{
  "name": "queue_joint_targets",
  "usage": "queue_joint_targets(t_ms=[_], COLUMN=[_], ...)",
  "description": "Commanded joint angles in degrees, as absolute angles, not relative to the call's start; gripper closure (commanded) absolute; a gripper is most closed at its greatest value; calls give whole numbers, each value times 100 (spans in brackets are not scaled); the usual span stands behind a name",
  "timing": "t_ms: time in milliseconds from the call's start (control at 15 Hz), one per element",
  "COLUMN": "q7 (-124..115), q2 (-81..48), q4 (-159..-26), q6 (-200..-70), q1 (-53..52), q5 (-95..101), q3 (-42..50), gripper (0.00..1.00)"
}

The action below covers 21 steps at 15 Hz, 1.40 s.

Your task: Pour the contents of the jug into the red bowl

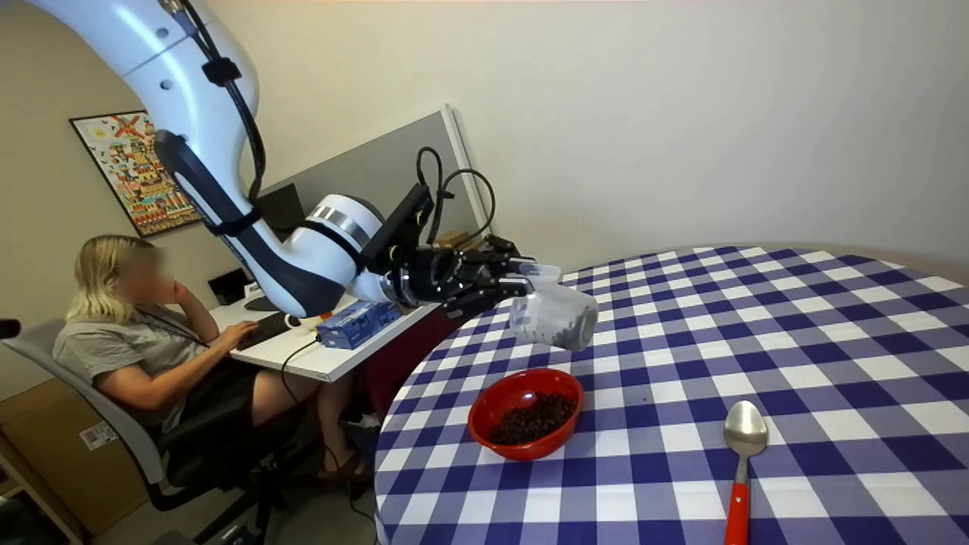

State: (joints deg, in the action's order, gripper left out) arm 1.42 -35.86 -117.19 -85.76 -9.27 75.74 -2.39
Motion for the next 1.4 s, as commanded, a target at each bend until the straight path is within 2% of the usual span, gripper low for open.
queue_joint_targets(t_ms=[0,1333], q7=[43,85], q2=[-3646,-3665], q4=[-11964,-13167], q6=[-8272,-7261], q1=[-966,-868], q5=[8310,10815], q3=[-311,-338], gripper=[91,91])
